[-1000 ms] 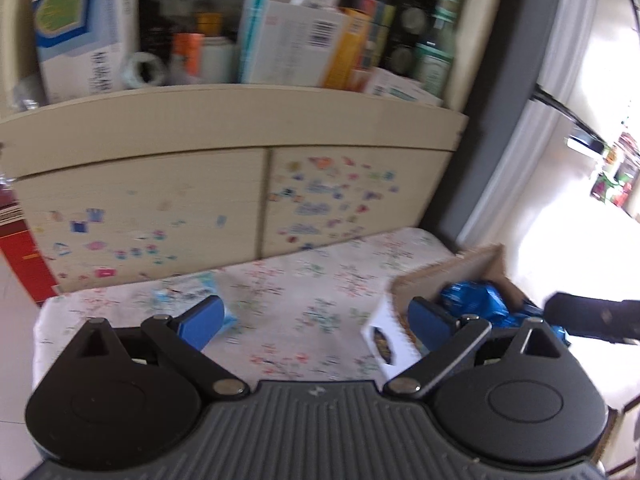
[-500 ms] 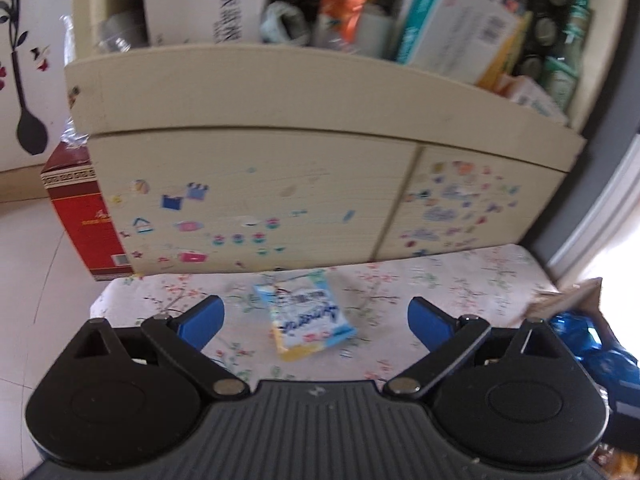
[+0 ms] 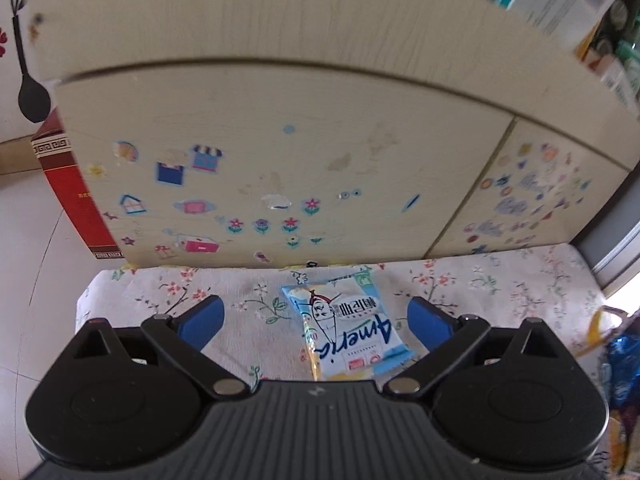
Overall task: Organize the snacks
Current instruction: 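Grasp the green packet with right tool while left tool grasps white-blue Americ packet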
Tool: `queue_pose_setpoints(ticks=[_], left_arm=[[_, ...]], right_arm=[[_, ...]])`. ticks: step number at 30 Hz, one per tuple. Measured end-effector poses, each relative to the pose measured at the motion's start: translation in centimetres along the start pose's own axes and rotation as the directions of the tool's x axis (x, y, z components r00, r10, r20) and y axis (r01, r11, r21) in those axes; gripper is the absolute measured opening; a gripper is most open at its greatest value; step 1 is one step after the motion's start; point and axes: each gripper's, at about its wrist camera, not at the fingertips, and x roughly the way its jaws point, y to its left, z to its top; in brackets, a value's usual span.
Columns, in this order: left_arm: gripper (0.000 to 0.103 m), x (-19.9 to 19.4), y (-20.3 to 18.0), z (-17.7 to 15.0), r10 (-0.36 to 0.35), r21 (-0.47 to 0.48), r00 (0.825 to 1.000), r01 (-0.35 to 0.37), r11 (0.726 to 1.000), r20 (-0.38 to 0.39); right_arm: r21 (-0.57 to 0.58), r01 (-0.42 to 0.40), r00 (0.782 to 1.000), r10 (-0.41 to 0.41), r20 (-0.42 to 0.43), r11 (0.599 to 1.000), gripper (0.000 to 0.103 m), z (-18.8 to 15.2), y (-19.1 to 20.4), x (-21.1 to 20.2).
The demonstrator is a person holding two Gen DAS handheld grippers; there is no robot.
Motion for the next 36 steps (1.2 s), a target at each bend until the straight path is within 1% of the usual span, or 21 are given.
queue_pose_setpoints(ticks=[4, 7, 9, 12, 13, 14, 15, 16, 17, 19, 20, 24, 29, 33, 36], left_arm=[[0.097, 1.5, -0.9, 0.5, -0.003, 0.033, 1.000, 0.003, 0.999, -0.010], [0.097, 2.5, -2.0, 0.7, -0.010, 0.082, 1.000, 0.011, 0.997, -0.016], [0.097, 3.3, -2.6, 0.6, 0.005, 0.109, 1.000, -0.002, 0.994, -0.027], [0.093, 4.3, -3.1, 0.1, 0.006, 0.135, 0.999, 0.000, 0.991, -0.050], [0.087, 4.6, -3.1, 0.0, 0.012, 0.141, 0.998, -0.003, 0.990, -0.059], [0.076, 4.9, -3.1, -0.2, 0.023, 0.145, 0.997, -0.013, 0.989, -0.067], [0.072, 5.0, -2.9, -0.4, 0.026, 0.140, 0.997, -0.016, 0.990, -0.074], [0.068, 4.9, -2.7, -0.4, 0.024, 0.137, 0.998, -0.015, 0.990, -0.061], [0.062, 4.8, -2.3, -0.4, 0.020, 0.131, 0.998, -0.012, 0.991, -0.058], [0.053, 4.4, -1.5, -0.4, 0.012, 0.117, 0.998, -0.005, 0.993, -0.056], [0.050, 4.2, -1.0, -0.5, 0.005, 0.103, 0.998, 0.000, 0.995, -0.057], [0.049, 3.2, 1.1, -1.0, 0.008, 0.079, 0.998, -0.003, 0.997, -0.060], [0.049, 1.8, 2.8, -2.3, 0.015, 0.096, 0.998, -0.010, 0.995, -0.054], [0.049, 0.7, 4.6, -3.1, 0.025, 0.057, 0.997, -0.021, 0.998, -0.074], [0.049, -0.3, 5.3, -3.7, 0.026, 0.044, 0.996, -0.022, 0.999, -0.080]], right_arm=[[-0.023, 0.013, 1.000, -0.014, -0.018, 1.000, 0.098, -0.1, 0.3, 0.7], [-0.034, 0.021, 0.999, -0.022, -0.036, 0.999, 0.098, -0.3, 0.4, 1.3], [-0.040, 0.024, 0.999, -0.026, -0.044, 0.999, 0.098, -0.4, 0.5, 1.5], [-0.049, 0.020, 0.998, -0.023, -0.053, 0.999, 0.098, -0.4, 0.7, 1.7], [-0.054, 0.019, 0.998, -0.022, -0.055, 0.998, 0.098, -0.4, 0.8, 1.8], [-0.058, 0.018, 0.998, -0.021, -0.056, 0.998, 0.098, -0.3, 0.8, 1.9], [-0.062, 0.017, 0.998, -0.021, -0.059, 0.998, 0.098, -0.3, 0.9, 2.0], [-0.064, 0.017, 0.998, -0.021, -0.061, 0.998, 0.098, -0.3, 1.0, 2.2], [-0.065, 0.017, 0.998, -0.021, -0.064, 0.998, 0.098, -0.4, 1.0, 2.3], [-0.068, 0.018, 0.997, -0.023, -0.068, 0.998, 0.098, -0.4, 1.1, 2.6], [-0.071, 0.018, 0.997, -0.023, -0.069, 0.997, 0.098, -0.4, 1.1, 2.8], [-0.083, 0.008, 0.997, -0.014, -0.073, 0.997, 0.098, -0.6, 1.2, 3.5], [-0.111, -0.018, 0.996, 0.008, -0.090, 0.994, 0.098, -0.9, 1.6, 4.9], [-0.072, -0.045, 0.993, 0.037, -0.114, 0.996, 0.097, -1.5, 1.7, 6.3], [-0.089, -0.025, 0.993, 0.015, -0.116, 0.996, 0.097, -2.1, 2.4, 7.6]])
